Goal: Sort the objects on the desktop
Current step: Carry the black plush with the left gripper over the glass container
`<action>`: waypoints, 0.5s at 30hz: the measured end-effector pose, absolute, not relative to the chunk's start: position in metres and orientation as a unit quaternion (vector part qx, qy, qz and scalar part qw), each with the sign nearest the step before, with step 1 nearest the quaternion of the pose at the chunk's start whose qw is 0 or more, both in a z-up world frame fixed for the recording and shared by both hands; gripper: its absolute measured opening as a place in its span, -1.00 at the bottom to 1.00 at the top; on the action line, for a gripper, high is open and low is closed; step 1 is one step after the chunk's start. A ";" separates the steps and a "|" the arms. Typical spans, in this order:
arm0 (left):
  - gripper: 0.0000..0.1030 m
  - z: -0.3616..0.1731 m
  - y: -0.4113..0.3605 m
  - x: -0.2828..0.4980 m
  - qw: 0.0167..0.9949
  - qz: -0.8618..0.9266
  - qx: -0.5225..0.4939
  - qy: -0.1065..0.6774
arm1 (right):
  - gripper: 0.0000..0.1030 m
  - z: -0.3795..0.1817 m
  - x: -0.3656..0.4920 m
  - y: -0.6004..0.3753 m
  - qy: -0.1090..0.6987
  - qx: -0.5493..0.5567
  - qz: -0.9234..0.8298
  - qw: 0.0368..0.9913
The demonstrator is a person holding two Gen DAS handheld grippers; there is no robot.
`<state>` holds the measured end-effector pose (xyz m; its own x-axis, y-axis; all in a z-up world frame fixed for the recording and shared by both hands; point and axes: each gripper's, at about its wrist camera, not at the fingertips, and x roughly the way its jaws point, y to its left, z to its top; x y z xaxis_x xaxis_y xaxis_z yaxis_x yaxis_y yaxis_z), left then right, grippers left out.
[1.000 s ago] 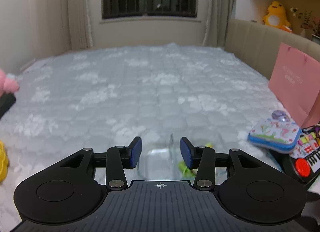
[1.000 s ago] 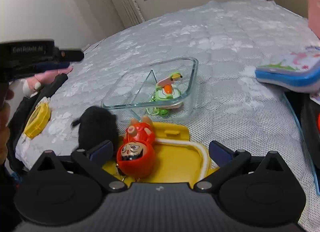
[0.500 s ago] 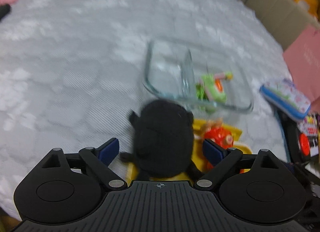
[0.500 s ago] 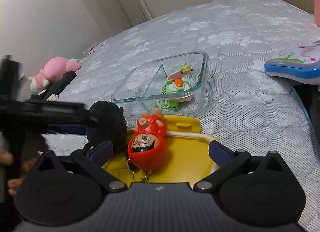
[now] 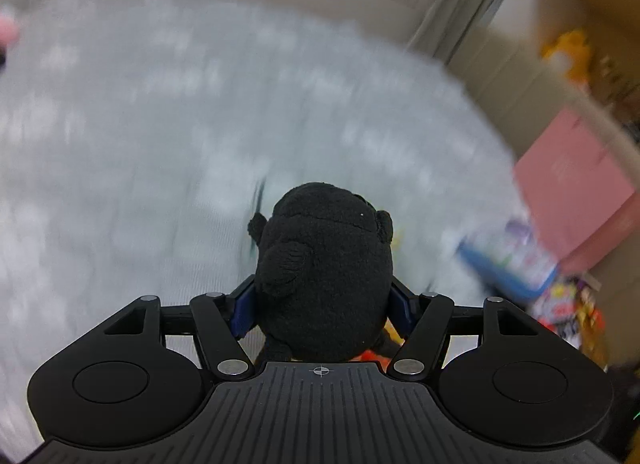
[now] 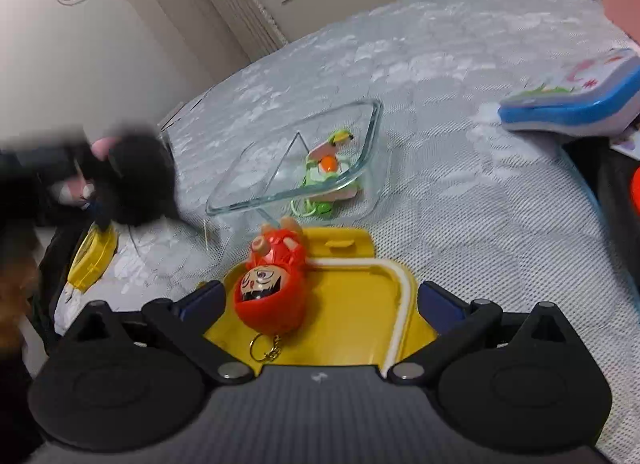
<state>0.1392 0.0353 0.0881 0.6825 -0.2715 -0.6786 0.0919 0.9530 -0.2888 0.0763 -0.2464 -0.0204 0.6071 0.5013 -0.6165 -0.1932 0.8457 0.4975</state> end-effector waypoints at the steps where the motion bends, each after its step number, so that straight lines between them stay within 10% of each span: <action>1: 0.36 0.100 0.031 0.141 0.922 -0.095 -0.098 0.362 | 1.00 -0.021 0.076 -0.245 0.397 0.193 0.201 0.875; 15: 0.36 0.072 0.005 0.213 0.926 -0.128 -0.080 0.346 | 1.00 -0.024 0.075 -0.245 0.401 0.186 0.184 0.878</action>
